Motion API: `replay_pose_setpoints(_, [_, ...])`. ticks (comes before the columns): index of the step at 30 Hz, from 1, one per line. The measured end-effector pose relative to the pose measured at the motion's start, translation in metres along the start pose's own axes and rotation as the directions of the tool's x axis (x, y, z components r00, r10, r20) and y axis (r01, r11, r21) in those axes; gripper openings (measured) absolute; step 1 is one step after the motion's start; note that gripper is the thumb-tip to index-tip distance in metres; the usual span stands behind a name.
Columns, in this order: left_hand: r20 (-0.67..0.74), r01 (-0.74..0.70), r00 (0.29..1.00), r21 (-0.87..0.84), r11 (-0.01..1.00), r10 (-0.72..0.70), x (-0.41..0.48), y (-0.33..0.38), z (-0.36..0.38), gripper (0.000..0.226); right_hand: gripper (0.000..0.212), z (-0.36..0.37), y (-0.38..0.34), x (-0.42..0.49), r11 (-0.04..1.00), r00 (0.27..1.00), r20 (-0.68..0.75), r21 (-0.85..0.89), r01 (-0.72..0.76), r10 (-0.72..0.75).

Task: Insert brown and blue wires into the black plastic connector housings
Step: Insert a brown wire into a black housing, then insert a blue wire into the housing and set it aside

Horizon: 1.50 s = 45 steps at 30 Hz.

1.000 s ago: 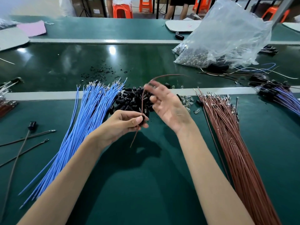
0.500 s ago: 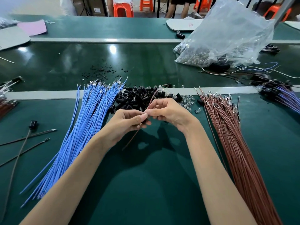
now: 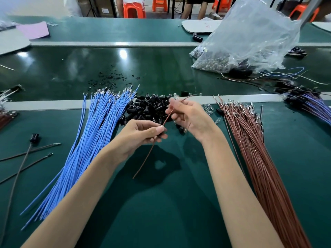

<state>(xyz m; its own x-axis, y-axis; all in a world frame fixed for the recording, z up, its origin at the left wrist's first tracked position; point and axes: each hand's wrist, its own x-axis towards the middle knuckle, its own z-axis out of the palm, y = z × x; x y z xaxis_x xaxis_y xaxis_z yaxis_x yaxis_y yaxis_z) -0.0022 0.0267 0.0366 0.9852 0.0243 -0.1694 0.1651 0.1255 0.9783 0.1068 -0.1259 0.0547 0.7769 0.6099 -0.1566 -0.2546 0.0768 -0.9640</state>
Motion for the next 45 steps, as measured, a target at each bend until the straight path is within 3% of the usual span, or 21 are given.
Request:
replay_pose_setpoints(2, [-0.008,0.002,1.000,-0.003,1.000,-0.002,0.000,0.000,0.000,0.026,0.017,-0.002,-0.001,0.001,1.000,1.000,-0.018,0.004,0.026,-0.026])
replay_pose_setpoints(5, [-0.055,-0.006,0.998,-0.013,1.000,0.005,0.002,-0.002,0.002,0.020,0.016,0.000,0.004,-0.002,0.954,0.994,0.105,-0.298,0.023,0.009])
replay_pose_setpoints(6, [-0.059,-0.004,0.998,-0.009,1.000,0.003,0.002,-0.003,0.002,0.018,0.012,0.002,0.004,-0.003,0.958,0.991,0.131,-0.287,0.017,0.021])
replay_pose_setpoints(8, [-0.066,0.008,0.998,0.000,1.000,-0.008,0.003,-0.004,0.002,0.017,0.012,0.003,0.004,-0.001,0.996,0.993,0.115,-0.087,0.007,0.003])
replay_pose_setpoints(10, [-0.082,0.014,0.997,0.022,1.000,-0.012,0.003,-0.003,0.000,0.019,0.016,0.003,0.001,0.001,0.989,1.000,0.007,0.144,0.009,-0.010])
replay_pose_setpoints(11, [-0.093,0.012,0.996,0.034,0.999,-0.009,0.002,-0.002,-0.001,0.019,0.017,0.000,0.002,0.002,0.987,0.999,-0.039,0.157,0.026,-0.020])
replay_pose_setpoints(15, [-0.100,-0.011,0.995,0.063,0.998,0.018,0.003,-0.004,0.000,0.023,0.015,0.002,0.012,0.002,0.951,0.998,0.056,-0.308,-0.011,0.030])
replay_pose_setpoints(17, [-0.111,-0.016,0.994,0.065,0.998,0.023,0.004,-0.005,0.001,0.025,0.017,0.006,0.014,0.003,0.966,0.994,0.095,-0.259,-0.020,0.046])
replay_pose_setpoints(20, [-0.190,-0.016,0.981,0.044,0.999,0.024,0.007,-0.005,0.001,0.021,0.011,0.008,0.012,0.004,1.000,1.000,-0.011,0.022,0.005,-0.004])
replay_pose_setpoints(22, [-0.222,-0.021,0.974,0.055,0.998,0.033,0.008,-0.005,0.001,0.015,0.010,0.009,0.009,0.002,0.995,0.999,-0.030,-0.098,-0.023,0.020])
replay_pose_setpoints(24, [-0.244,-0.033,0.968,0.125,0.992,0.062,0.008,-0.009,0.002,0.013,0.015,0.012,0.006,-0.003,0.874,0.995,-0.040,-0.475,-0.104,0.096])
replay_pose_setpoints(25, [-0.257,-0.027,0.964,0.168,0.985,0.070,0.008,-0.010,0.004,0.012,0.018,0.016,0.002,-0.005,0.716,0.990,-0.114,-0.684,-0.137,0.080])
replay_pose_setpoints(27, [-0.254,-0.021,0.963,0.271,0.962,0.092,0.010,-0.013,0.011,0.005,0.020,0.030,-0.009,-0.007,0.402,0.937,-0.291,-0.895,-0.194,-0.195])
replay_pose_setpoints(28, [-0.242,-0.029,0.962,0.383,0.923,0.130,0.012,-0.019,0.014,0.008,0.020,0.044,-0.015,-0.008,0.368,0.889,-0.303,-0.914,-0.169,-0.344])
replay_pose_setpoints(29, [-0.242,-0.022,0.956,0.511,0.859,0.168,0.010,-0.024,0.018,0.016,0.024,0.058,-0.017,-0.008,0.384,0.876,-0.267,-0.918,-0.104,-0.401])
replay_pose_setpoints(31, [-0.291,0.037,0.936,0.643,0.765,0.200,0.010,-0.041,0.018,0.012,0.032,0.091,-0.011,-0.005,0.426,0.966,-0.120,-0.905,-0.010,-0.231])
replay_pose_setpoints(33, [-0.341,0.119,0.934,0.584,0.803,0.110,0.014,-0.063,0.013,0.037,0.036,0.121,0.006,0.000,0.355,1.000,0.021,-0.935,0.026,-0.017])
replay_pose_setpoints(34, [-0.349,0.138,0.934,0.552,0.822,0.077,0.017,-0.068,0.014,0.035,0.037,0.131,0.014,0.003,0.306,0.999,0.045,-0.951,0.044,-0.003])
replay_pose_setpoints(36, [-0.348,0.081,0.926,0.562,0.823,0.147,0.025,-0.065,0.021,0.013,0.038,0.145,0.025,0.012,0.284,0.998,0.062,-0.957,0.064,-0.017])
replay_pose_setpoints(40, [-0.348,-0.062,0.865,0.639,0.766,0.361,0.028,-0.051,0.036,0.014,0.035,0.161,0.038,0.024,0.351,0.992,0.067,-0.936,0.027,0.104])
replay_pose_setpoints(45, [-0.309,-0.096,0.867,0.666,0.740,0.391,0.024,-0.050,0.035,0.014,0.035,0.158,0.041,0.027,0.418,0.990,0.034,-0.908,-0.026,0.135])
